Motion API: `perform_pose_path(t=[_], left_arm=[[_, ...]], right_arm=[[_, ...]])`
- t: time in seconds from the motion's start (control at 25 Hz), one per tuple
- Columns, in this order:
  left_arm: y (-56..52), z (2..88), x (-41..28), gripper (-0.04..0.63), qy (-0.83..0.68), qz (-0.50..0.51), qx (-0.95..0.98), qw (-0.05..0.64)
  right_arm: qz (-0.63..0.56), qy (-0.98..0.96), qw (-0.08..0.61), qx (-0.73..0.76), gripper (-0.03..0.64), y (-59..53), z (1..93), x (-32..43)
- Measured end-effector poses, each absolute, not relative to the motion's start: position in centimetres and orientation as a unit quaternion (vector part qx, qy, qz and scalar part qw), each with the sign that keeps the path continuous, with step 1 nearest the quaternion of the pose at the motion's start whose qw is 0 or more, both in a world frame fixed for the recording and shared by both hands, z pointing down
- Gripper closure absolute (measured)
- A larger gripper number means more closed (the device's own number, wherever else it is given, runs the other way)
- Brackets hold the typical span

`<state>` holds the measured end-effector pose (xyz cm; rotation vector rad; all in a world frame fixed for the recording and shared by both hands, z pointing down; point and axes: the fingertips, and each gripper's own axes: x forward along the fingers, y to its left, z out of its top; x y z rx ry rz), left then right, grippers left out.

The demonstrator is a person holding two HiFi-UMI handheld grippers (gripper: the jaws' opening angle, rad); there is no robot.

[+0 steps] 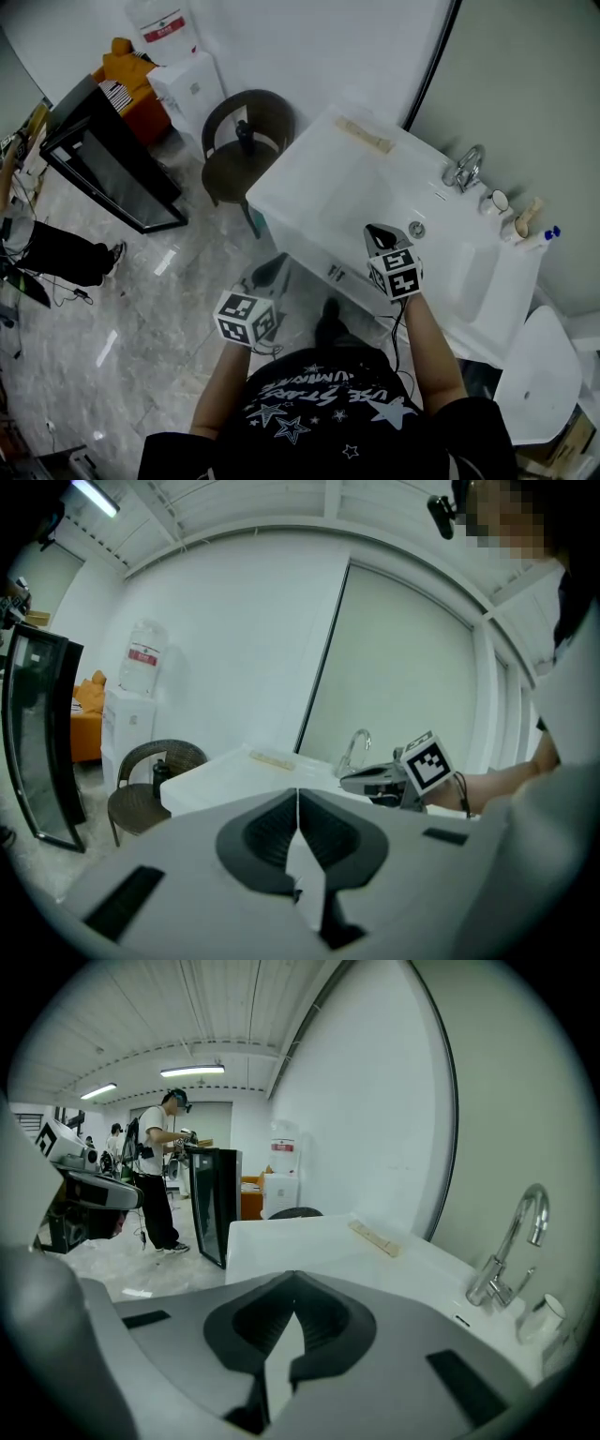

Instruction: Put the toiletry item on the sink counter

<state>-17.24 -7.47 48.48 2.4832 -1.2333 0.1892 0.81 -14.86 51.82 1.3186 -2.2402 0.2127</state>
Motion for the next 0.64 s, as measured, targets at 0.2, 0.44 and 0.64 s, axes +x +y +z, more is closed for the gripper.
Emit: perform_pose_path(t=[0.2, 0.44, 0.64], left_arm=[[-3.6, 47.9, -17.5, 0.575, -0.432, 0.064, 0.883, 0.175], [0.4, 47.8, -18.0, 0.575, -0.425, 0.060, 0.886, 0.174], [3.2, 48.3, -17.7, 0.575, -0.417, 0.063, 0.888, 0.180]], right_arm=[[0.090, -0.823, 0.255, 0.500, 0.603, -10.7, 51.6, 1.1], [0.104, -0.820, 0.254, 0.503, 0.603, -5.6, 52.3, 0.6], [0.110, -0.816, 0.258, 0.505, 0.603, -2.4, 52.8, 0.9]])
